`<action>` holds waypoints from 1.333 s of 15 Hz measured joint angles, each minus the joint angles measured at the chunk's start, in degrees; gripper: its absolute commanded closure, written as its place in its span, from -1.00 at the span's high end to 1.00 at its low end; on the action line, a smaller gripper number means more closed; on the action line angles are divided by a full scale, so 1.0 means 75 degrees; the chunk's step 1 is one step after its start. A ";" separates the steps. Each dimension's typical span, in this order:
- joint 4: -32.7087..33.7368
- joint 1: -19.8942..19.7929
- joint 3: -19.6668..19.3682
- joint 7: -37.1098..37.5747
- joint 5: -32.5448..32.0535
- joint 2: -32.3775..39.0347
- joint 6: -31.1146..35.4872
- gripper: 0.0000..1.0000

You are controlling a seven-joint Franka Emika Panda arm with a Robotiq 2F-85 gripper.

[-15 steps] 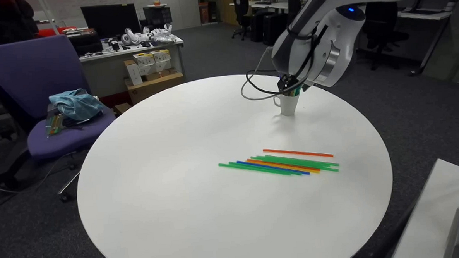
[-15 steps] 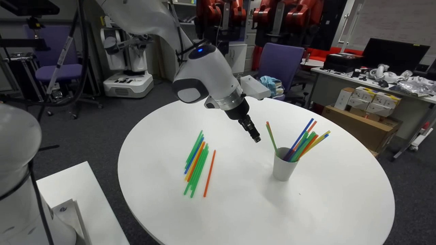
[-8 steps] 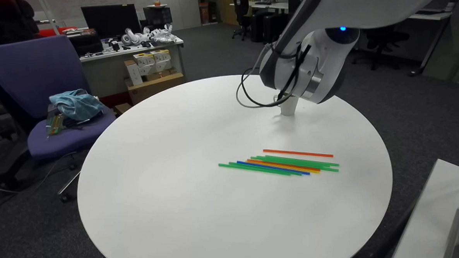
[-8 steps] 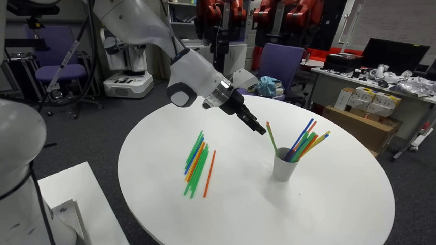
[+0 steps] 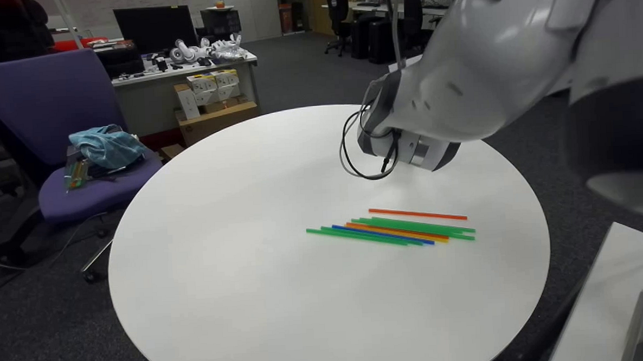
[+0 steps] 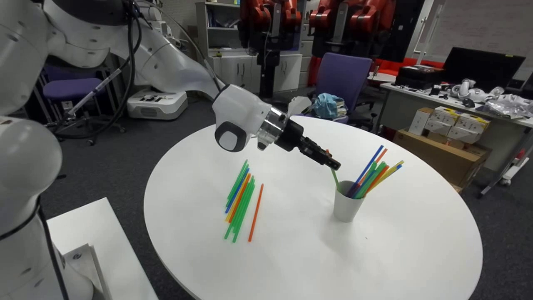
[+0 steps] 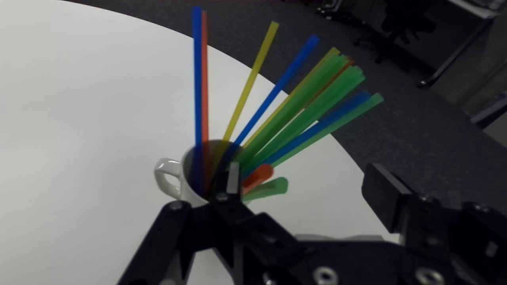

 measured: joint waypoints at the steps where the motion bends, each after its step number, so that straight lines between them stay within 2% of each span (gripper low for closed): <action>1: 0.0055 -0.0027 -0.0048 -0.0074 0.0262 0.0423 -0.0001 -0.13; 6: 0.0231 -0.0123 -0.0246 -0.0471 0.1107 0.1813 -0.0002 -0.91; 7: 0.0260 -0.0136 -0.0286 -0.0568 0.1198 0.1933 -0.0002 -0.99; 11: 0.0372 -0.0155 -0.0443 -0.0894 0.1403 0.2111 -0.0002 -1.00; 12: 0.0423 -0.0150 -0.0466 -0.0912 0.1386 0.2111 -0.0002 -0.48; 14: 0.0593 -0.0120 -0.0474 -0.0978 0.1334 0.2073 -0.0002 -0.31; 20: 0.0860 0.0269 -0.0605 -0.1085 0.0770 0.1780 -0.0676 0.58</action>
